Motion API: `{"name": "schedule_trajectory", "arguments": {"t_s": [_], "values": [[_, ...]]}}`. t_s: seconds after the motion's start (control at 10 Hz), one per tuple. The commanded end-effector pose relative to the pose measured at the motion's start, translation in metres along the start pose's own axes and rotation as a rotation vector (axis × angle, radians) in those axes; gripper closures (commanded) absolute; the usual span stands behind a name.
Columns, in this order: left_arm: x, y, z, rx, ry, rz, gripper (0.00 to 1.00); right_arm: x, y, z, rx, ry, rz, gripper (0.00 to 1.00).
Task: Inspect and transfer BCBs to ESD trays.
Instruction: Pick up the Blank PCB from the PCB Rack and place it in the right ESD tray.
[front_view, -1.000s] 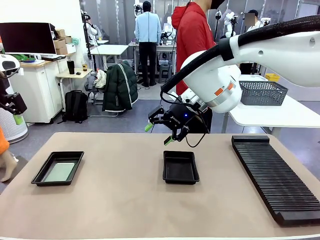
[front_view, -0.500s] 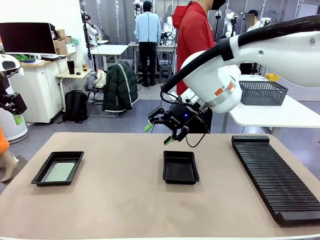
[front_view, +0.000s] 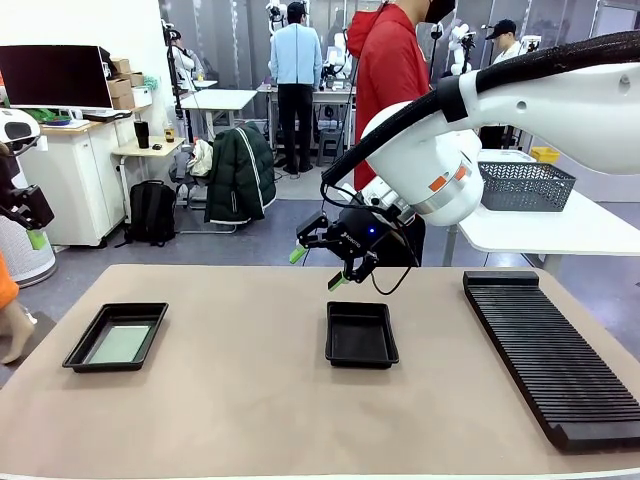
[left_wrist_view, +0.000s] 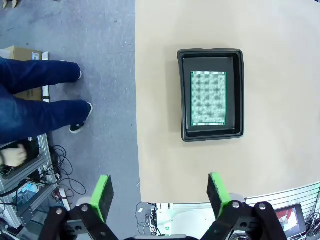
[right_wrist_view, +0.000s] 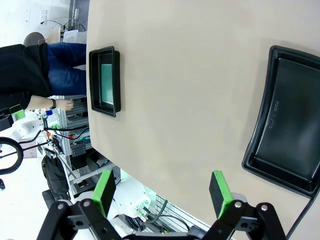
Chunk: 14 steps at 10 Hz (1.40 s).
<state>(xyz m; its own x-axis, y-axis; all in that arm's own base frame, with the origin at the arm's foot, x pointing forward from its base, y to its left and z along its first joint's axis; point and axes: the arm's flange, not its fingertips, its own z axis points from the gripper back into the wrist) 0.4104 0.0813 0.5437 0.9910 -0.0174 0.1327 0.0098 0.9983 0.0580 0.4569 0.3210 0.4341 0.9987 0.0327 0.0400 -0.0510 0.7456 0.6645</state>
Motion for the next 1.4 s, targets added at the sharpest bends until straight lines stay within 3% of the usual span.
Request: {"name": "schedule_trajectory", "arguments": {"t_s": [0.0, 1.3], "values": [[-0.0013, -0.0003, -0.0002, 0.000, -0.005, 0.002, 0.00, -0.0007, 0.0018, -0.0001, -0.018, -0.009, -0.013, 0.00], [-0.0013, -0.0003, -0.0002, 0.000, -0.005, 0.002, 0.00, -0.0007, 0.0018, -0.0001, -0.018, -0.009, -0.013, 0.00]]}}
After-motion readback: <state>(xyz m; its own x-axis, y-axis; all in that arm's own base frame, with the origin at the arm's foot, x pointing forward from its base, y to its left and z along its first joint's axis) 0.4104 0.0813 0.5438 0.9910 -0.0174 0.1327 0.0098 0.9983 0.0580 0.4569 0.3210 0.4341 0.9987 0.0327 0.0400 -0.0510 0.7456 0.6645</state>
